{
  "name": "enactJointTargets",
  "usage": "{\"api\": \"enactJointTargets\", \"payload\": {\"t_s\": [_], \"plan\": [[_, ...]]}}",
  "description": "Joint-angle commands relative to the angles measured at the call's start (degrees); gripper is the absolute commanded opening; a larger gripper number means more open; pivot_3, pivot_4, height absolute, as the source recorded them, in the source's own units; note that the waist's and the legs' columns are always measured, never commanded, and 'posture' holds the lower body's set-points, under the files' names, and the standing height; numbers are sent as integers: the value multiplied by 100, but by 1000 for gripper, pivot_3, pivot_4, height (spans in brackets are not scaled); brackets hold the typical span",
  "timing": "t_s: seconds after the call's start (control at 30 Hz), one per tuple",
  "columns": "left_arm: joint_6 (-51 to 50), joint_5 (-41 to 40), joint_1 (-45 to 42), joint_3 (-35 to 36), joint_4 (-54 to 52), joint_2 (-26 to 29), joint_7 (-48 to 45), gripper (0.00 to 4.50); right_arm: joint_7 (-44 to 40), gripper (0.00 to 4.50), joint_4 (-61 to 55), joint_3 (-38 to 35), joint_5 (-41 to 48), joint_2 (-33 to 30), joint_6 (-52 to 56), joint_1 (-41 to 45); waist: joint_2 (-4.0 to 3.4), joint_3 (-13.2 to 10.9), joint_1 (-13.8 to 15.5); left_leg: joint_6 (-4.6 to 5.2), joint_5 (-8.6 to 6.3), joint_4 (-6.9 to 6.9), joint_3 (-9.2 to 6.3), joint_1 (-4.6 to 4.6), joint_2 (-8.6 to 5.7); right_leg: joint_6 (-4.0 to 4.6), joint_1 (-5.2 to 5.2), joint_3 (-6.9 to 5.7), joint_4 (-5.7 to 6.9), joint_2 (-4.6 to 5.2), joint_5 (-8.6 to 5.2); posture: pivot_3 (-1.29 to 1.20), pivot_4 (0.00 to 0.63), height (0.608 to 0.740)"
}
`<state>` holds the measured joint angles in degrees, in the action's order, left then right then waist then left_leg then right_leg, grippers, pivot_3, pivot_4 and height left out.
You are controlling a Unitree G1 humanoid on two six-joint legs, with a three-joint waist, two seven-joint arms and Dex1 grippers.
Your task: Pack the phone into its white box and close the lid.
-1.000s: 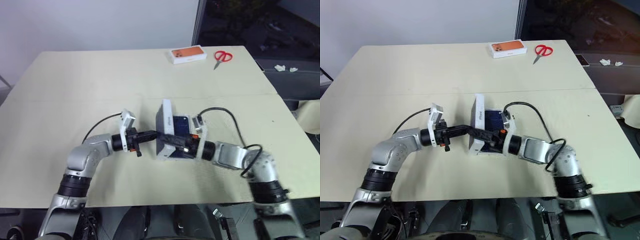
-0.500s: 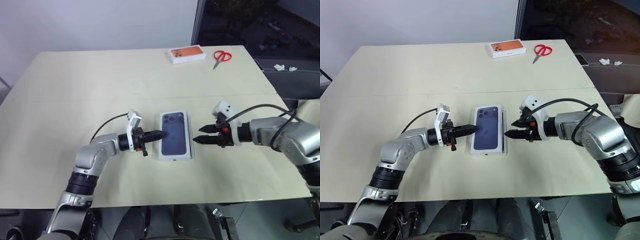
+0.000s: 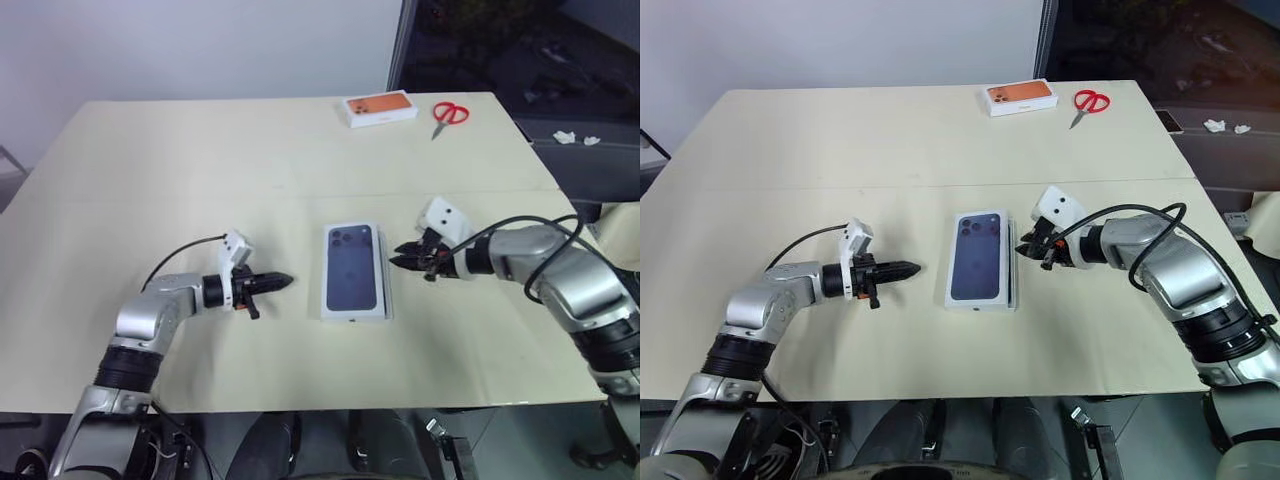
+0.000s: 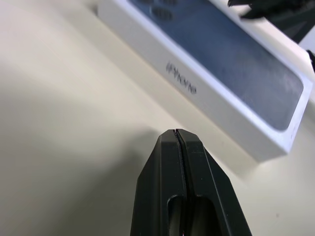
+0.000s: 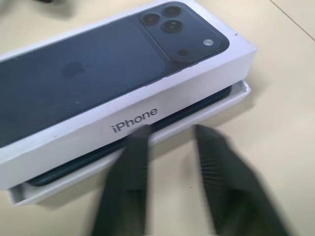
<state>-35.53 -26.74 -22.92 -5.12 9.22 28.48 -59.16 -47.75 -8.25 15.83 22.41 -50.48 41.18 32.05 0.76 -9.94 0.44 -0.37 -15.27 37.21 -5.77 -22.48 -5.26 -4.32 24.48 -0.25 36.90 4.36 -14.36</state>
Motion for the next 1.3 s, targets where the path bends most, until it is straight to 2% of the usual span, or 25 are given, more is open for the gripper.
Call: {"api": "enactJointTargets", "payload": {"t_s": [0.03,0.5,1.03,1.13,1.23,1.3], "plan": [[50,-34,-104,-3,56,-116,-98,0,-82,27,-35,90,-390,17,-148,-83,0,0,20,0,0,0,0,0,0,0,0,0,0,0,0,0,150,740],[163,198,-896,-352,592,-881,-140,0,-340,27,-177,61,-1092,-13,-288,-300,1,0,13,-1,1,1,0,0,-3,0,0,-2,3,1,0,0,150,740],[-88,48,-955,-146,178,-915,19,0,-526,27,-30,-46,-1495,-69,-449,-319,1,0,24,-2,1,3,0,0,-3,0,0,-2,4,1,0,0,150,740],[-182,20,-804,-51,56,-664,-50,0,-571,27,-27,-109,-1519,-83,-432,-278,1,0,6,-2,1,2,0,0,-3,0,0,-2,4,1,0,0,150,740],[-67,100,-703,-50,190,-503,-85,0,-597,27,-86,-213,-1463,-21,-336,-200,0,0,-1,-3,2,1,0,1,-1,0,1,-2,5,-2,0,0,150,740],[-29,13,-755,45,421,-661,-3,0,-607,27,-111,-227,-1443,48,-284,-152,0,0,21,-4,2,2,-1,2,-2,0,1,-2,5,-1,0,0,150,740]]}}
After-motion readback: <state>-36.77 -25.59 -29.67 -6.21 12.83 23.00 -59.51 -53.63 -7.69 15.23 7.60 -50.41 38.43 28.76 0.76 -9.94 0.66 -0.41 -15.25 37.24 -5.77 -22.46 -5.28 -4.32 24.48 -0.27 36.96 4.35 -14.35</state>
